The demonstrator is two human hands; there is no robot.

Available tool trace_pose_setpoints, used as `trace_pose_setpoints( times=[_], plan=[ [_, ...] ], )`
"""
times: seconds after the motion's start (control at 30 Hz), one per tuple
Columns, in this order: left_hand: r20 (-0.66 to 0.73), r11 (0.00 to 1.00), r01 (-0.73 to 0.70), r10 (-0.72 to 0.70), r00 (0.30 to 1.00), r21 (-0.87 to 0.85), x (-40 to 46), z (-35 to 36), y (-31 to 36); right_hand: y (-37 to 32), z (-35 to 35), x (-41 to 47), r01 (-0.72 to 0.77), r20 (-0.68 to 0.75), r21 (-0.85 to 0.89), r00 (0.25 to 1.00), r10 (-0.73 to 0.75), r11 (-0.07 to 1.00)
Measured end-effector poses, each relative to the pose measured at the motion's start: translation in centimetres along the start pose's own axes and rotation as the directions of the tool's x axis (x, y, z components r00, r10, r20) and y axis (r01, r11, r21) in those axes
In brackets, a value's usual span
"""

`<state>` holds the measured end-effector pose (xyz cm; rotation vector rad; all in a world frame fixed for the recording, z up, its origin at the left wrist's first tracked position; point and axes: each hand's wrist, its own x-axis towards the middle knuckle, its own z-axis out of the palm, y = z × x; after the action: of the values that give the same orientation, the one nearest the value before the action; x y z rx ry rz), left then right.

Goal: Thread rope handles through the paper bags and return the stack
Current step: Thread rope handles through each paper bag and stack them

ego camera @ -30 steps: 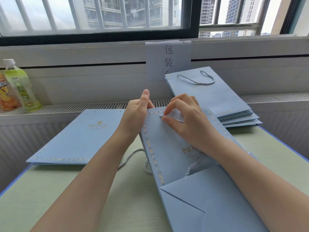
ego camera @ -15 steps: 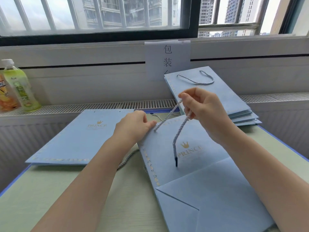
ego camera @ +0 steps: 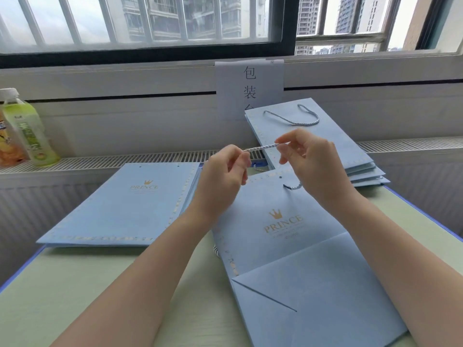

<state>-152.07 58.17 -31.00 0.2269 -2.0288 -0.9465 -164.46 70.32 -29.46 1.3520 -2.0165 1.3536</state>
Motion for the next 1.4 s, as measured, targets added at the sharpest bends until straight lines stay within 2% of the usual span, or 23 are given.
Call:
trace_pose_setpoints(
  times=[0.07, 0.1, 0.2, 0.3, 0.37, 0.43, 0.5, 0.6, 0.67, 0.83, 0.97, 1.07, 1.13, 1.27, 1.4],
  plan=[
    [-0.151, 0.995, 0.024, -0.039, 0.988, -0.102, 0.5, -0.8, 0.0, 0.7, 0.0, -0.2, 0.066, 0.022, -0.286, 0.998, -0.062, 0.956],
    [-0.206, 0.988, 0.038, -0.068, 0.976, -0.148, 0.8, -1.1, -0.1, 0.9, 0.0, -0.3, 0.092, 0.035, -0.364, 0.996, -0.085, 0.927],
    [-0.305, 0.982, 0.066, -0.118, 0.945, -0.174, 0.9, -1.5, -0.2, 0.9, -0.3, -0.3, 0.156, 0.061, -0.46, 0.988, -0.144, 0.874],
    [-0.337, 0.976, 0.11, -0.168, 0.927, -0.186, 0.7, -1.4, -0.4, 1.1, -0.7, -0.2, 0.058, 0.091, -0.546, 0.996, -0.01, 0.836],
    [-0.291, 0.961, 0.19, -0.245, 0.925, -0.202, 0.9, -1.4, -0.6, 1.2, -1.0, 0.0, -0.049, 0.085, -0.525, 0.99, 0.11, 0.849],
    [-0.199, 0.94, 0.306, -0.333, 0.922, -0.154, 1.0, -1.1, -0.8, 1.2, -1.1, 0.2, -0.113, 0.065, -0.427, 0.986, 0.156, 0.897],
    [-0.076, 0.934, 0.357, -0.356, 0.931, -0.003, 0.7, -0.8, -1.2, 0.9, -1.1, 0.3, -0.103, 0.041, -0.323, 0.992, 0.123, 0.941],
    [0.139, 0.934, 0.281, -0.315, 0.939, 0.219, 0.0, -0.3, -2.3, 0.6, -1.1, 0.4, -0.019, -0.005, -0.211, 1.0, 0.018, 0.977],
    [0.207, 0.914, 0.259, -0.332, 0.92, 0.312, -0.1, -0.1, -2.6, 0.7, -0.9, 0.5, 0.044, -0.04, -0.191, 0.998, -0.052, 0.981],
    [0.153, 0.893, 0.205, -0.285, 0.946, 0.4, -0.1, -0.4, -1.3, 1.5, -0.3, 0.6, 0.104, -0.061, -0.193, 0.991, -0.118, 0.976],
    [0.112, 0.733, 0.206, -0.359, 0.927, 0.648, 0.1, -1.0, -0.5, 1.4, -0.6, 0.8, 0.099, -0.098, -0.15, 0.989, -0.114, 0.984],
    [0.136, 0.591, 0.133, -0.389, 0.911, 0.796, -0.2, -0.8, -0.5, 0.9, -0.1, 0.4, 0.145, 0.007, -0.12, 0.989, -0.145, 0.982],
    [0.171, 0.574, 0.098, -0.397, 0.902, 0.813, -0.4, -0.4, -0.5, 0.5, 0.4, 0.0, 0.139, 0.1, -0.092, 0.986, -0.13, 0.986],
    [0.268, 0.718, 0.194, -0.476, 0.837, 0.669, -0.6, 0.3, -1.4, 0.1, 1.4, -0.5, 0.097, 0.286, -0.1, 0.956, -0.065, 0.99],
    [0.299, 0.795, 0.255, -0.472, 0.829, 0.55, -0.4, 0.6, -2.1, 0.2, 1.7, -0.9, 0.118, 0.461, -0.195, 0.887, -0.016, 0.974]
  ],
)
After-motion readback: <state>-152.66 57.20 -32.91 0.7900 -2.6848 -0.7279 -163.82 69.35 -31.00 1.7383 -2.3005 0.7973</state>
